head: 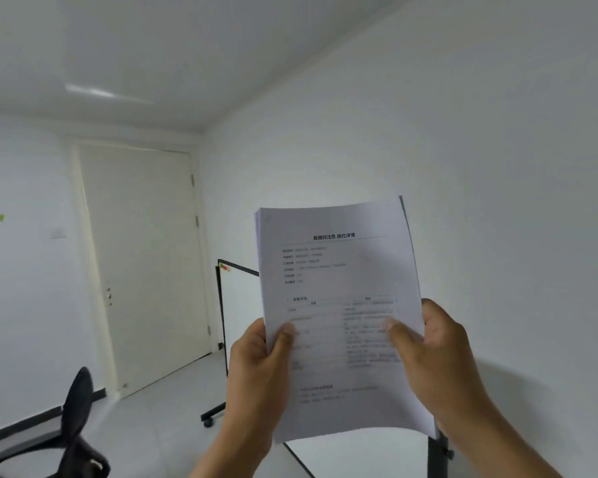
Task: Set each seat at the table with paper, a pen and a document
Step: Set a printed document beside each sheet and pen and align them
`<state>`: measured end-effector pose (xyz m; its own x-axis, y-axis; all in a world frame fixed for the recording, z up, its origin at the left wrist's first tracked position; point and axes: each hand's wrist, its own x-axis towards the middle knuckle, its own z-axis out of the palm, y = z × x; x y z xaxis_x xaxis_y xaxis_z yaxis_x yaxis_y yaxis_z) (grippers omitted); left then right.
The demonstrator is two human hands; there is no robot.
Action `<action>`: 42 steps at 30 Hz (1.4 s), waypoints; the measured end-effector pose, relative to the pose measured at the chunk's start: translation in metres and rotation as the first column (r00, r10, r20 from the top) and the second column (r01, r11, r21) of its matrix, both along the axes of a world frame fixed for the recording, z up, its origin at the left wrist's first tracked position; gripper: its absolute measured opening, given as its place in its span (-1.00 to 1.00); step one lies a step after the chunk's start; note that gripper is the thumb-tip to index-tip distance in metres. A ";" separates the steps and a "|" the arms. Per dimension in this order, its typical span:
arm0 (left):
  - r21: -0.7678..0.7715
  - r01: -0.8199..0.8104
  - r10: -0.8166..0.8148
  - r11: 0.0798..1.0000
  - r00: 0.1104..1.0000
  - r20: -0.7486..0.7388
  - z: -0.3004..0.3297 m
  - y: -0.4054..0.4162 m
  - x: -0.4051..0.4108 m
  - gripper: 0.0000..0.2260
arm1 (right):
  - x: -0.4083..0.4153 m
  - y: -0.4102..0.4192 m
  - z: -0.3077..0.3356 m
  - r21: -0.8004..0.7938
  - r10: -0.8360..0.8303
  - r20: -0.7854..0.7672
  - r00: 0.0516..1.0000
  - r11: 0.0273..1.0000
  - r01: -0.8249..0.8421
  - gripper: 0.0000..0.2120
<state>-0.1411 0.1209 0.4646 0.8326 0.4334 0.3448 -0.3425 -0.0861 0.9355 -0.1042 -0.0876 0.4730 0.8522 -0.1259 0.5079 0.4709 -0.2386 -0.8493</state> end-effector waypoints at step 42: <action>-0.114 -0.427 0.403 0.897 0.896 -0.188 -0.044 0.471 0.021 -0.79 | 0.133 0.518 -0.044 0.200 0.649 -0.257 0.716 0.761 -0.617 -0.85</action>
